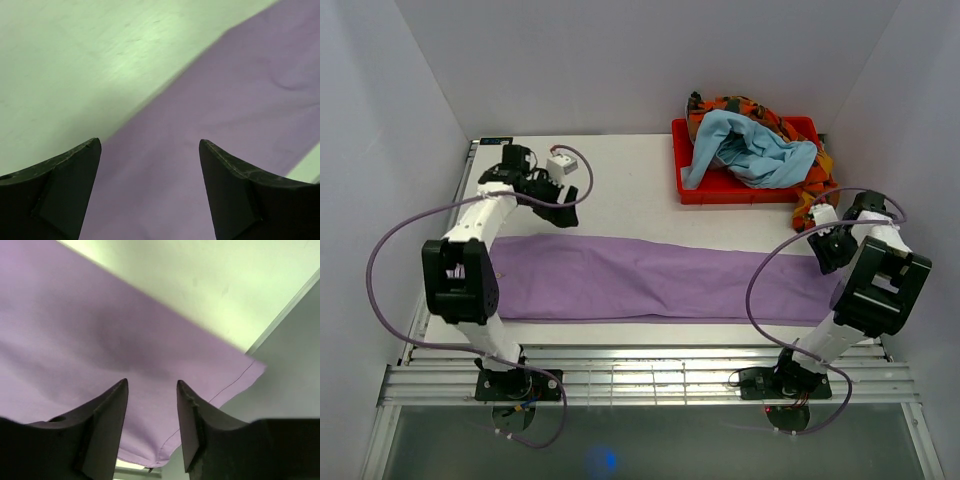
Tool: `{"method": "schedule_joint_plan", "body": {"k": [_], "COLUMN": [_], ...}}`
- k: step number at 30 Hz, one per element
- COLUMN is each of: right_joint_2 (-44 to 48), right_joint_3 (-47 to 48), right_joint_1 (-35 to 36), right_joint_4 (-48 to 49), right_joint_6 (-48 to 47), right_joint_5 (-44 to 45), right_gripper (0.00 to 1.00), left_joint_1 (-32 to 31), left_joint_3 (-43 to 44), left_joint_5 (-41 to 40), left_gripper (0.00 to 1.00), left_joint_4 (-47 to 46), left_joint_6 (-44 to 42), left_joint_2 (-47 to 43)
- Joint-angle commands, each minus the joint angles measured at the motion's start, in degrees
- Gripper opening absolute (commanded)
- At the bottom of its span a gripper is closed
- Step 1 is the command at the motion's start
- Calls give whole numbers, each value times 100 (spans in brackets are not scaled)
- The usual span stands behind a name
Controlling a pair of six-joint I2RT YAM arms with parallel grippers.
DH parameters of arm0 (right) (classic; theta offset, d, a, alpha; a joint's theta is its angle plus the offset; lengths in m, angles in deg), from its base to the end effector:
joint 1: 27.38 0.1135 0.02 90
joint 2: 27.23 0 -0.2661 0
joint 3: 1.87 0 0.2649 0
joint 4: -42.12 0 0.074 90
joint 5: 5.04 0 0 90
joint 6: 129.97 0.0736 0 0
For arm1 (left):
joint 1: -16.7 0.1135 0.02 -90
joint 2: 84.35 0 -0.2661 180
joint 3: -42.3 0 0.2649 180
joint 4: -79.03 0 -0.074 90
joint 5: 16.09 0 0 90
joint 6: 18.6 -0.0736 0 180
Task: Fold and stack the trousers
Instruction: Fold the trousers
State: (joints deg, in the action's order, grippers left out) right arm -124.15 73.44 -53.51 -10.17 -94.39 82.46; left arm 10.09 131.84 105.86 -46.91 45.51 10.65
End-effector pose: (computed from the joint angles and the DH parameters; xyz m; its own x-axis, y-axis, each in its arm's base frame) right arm 0.3060 -0.1465 0.1384 -0.8509 -0.4876 -0.1954 -0.4519 0.8691 -0.2012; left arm 0.3691 -0.0820 0.2358 -0.6111 0.4438 -0.6555 0.7015 0.6872 -0.1888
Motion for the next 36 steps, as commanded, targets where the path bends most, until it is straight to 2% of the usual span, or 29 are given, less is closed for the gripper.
{"method": "schedule_joint_plan", "body": {"k": [1,4,8,11,15,16,19,20,22,23,27,31,36], "right_joint_2": [778,1218,1413,1185,545,413,-52,-150,-370,-449,-1028,-1372,-1732], "right_joint_3": [413,493,739,1125,1582,1661,1951,1970,1979,1987,2259,2497,2743], "right_joint_1": [528,1258,2198,2901,3781,3912,4387,4589,4774,4984,5468,5829,6076], "right_joint_4": [-384,-825,-633,-343,288,377,719,886,1246,1544,1889,2153,2382], "right_joint_6": [-227,-79,920,1379,2091,2188,2487,2575,2847,2936,3130,3209,3367], "right_joint_5": [-1101,-1708,-2263,-2676,-3010,-3054,-3230,-3248,-3335,-3336,-3239,-3151,-3344], "right_gripper": [51,60,63,63,63,63,60,60,59,59,59,61,66], "left_joint_1": [598,635,626,626,626,626,626,626,626,626,626,591,354], "left_joint_3": [809,1397,1566,1348,926,838,460,372,126,38,-620,-1752,-3125], "left_joint_5": [479,638,796,884,1068,1121,1357,1428,1577,1604,1605,1455,859], "left_gripper": [90,88,84,79,66,56,37,26,12,0,0,0,0], "left_joint_4": [787,1035,1027,1062,1150,1167,1072,1036,861,764,-8,-1167,-2136], "left_joint_6": [-915,-1234,-1365,-1550,-1910,-1981,-2148,-2183,-2227,-2236,-2210,-2297,-3165], "left_joint_2": [851,1527,2004,2110,2075,2023,1689,1593,1268,1145,319,-813,-1887]}}
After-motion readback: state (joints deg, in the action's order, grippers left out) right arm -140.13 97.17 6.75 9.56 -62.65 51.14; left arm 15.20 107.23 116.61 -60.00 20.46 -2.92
